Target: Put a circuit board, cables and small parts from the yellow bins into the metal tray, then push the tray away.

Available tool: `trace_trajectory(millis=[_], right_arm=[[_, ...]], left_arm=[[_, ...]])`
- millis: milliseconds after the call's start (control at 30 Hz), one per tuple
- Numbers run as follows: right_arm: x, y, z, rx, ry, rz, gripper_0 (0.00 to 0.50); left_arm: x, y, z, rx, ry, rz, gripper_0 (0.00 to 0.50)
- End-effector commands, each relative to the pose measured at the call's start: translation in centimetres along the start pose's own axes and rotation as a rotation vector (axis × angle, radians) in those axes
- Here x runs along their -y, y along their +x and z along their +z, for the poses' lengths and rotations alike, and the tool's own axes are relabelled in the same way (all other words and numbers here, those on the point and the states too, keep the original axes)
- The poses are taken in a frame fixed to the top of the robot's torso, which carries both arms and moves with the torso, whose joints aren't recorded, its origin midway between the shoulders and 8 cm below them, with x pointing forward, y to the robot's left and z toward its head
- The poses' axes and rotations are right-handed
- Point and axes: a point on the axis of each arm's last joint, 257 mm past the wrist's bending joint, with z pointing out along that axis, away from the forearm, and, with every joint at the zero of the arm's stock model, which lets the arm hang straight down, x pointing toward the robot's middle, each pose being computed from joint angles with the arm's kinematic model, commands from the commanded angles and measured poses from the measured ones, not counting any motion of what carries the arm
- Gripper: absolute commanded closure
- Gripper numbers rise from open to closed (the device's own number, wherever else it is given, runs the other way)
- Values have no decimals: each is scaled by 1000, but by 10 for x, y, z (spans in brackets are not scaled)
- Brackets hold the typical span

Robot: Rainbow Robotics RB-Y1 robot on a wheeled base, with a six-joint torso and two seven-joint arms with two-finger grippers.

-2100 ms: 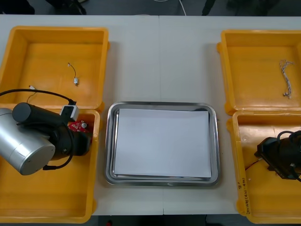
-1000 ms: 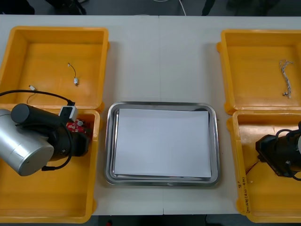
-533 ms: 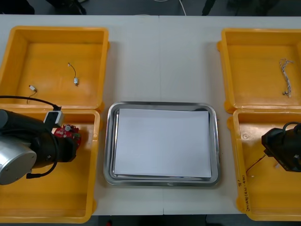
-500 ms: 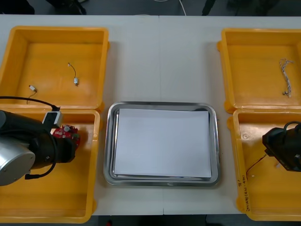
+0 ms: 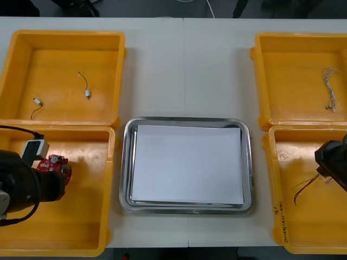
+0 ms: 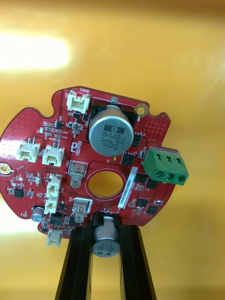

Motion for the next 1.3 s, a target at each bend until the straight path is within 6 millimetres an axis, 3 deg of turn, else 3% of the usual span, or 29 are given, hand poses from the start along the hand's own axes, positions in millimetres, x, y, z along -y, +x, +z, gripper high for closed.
trace_trajectory(millis=[33, 533, 1067, 1100, 1167, 1200, 1233, 1300], right_arm=[[-7, -31, -44, 63, -36, -59, 500], [0, -55, -104, 129, -14, -179, 500], [-5, -74, -139, 195, 23, -312, 500], [-8, -74, -141, 197, 18, -332, 500], [-13, -71, -143, 187, 6, -383, 500], [-13, -71, -143, 187, 6, -383, 500], [-16, -68, -144, 180, -1, -448, 500], [-22, -68, -147, 184, -12, -505, 500]], left_arm=[[-19, 7, -10, 28, -19, 28, 500], [-30, 30, -5, 11, -22, 41, 500], [-34, 33, -4, 6, -35, 47, 498], [-34, 33, -4, 6, -35, 48, 493], [-34, 33, -4, 6, -35, 47, 418], [-34, 33, -4, 6, -35, 47, 418], [-34, 33, -4, 6, -35, 47, 359], [-34, 34, -4, 3, -35, 47, 315]])
